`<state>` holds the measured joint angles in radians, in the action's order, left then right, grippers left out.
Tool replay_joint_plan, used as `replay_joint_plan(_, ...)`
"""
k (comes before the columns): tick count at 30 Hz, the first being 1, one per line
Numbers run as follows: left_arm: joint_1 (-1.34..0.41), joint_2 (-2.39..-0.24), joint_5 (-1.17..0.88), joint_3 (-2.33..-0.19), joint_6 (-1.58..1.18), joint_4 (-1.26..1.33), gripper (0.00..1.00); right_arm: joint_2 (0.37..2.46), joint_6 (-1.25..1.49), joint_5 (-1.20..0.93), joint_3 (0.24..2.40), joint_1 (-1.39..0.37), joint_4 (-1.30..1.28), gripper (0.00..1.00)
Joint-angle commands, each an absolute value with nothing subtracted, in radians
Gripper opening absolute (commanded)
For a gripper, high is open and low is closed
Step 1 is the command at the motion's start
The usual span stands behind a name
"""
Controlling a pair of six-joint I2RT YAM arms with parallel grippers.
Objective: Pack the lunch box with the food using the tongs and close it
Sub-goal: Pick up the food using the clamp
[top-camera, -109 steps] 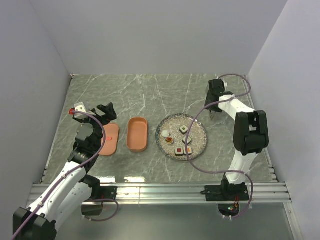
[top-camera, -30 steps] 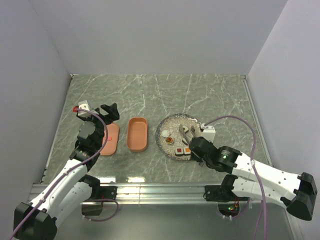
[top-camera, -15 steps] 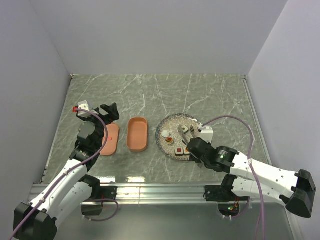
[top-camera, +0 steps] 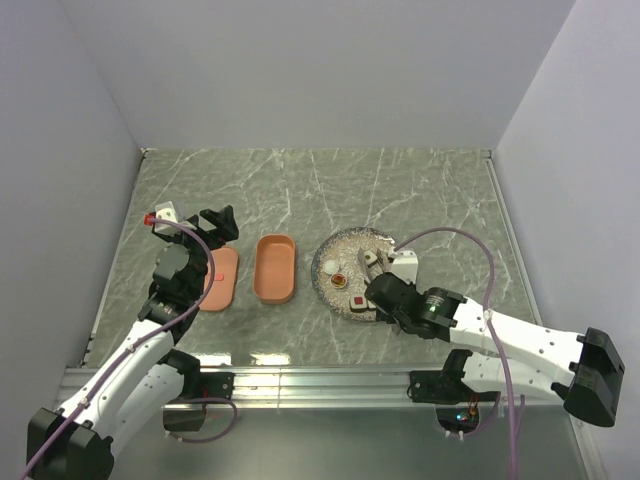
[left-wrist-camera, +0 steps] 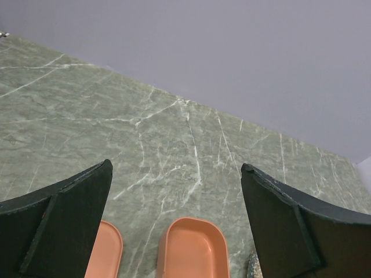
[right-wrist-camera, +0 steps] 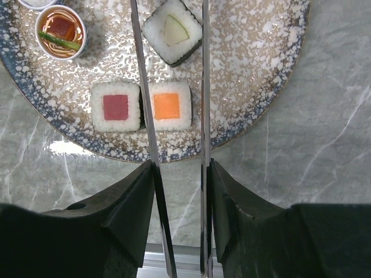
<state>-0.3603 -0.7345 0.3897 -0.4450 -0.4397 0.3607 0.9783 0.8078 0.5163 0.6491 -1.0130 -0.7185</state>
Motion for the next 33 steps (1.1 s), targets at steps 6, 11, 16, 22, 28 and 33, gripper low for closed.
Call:
replay_joint_plan(6, -0.356, -0.712, 0.382, -0.44, -0.446, 0.394, 0.99, 1.002, 0.773, 0.589, 0.73, -1.022, -0.678, 0.38)
replay_joint_plan(11, -0.356, -0.716, 0.383, -0.442, -0.446, 0.394, 0.99, 1.012, 0.747, 0.614, 0.775, -1.022, -0.683, 0.33)
replay_joint_plan(16, -0.356, -0.715, 0.387, -0.442, -0.446, 0.394, 1.0, 1.026, 0.713, 0.626, 0.816, -1.02, -0.684, 0.32)
replay_joint_plan(22, -0.356, -0.716, 0.388, -0.445, -0.448, 0.39, 0.99, 1.023, 0.68, 0.62, 0.842, -1.022, -0.673, 0.31)
replay_joint_plan(28, -0.356, -0.719, 0.387, -0.445, -0.448, 0.39, 0.99, 1.008, 0.678, 0.621, 0.831, -1.022, -0.675, 0.33)
replay_joint_plan(33, -0.356, -0.723, 0.385, -0.446, -0.448, 0.388, 1.0, 1.031, 0.683, 0.606, 0.812, -1.023, -0.646, 0.37)
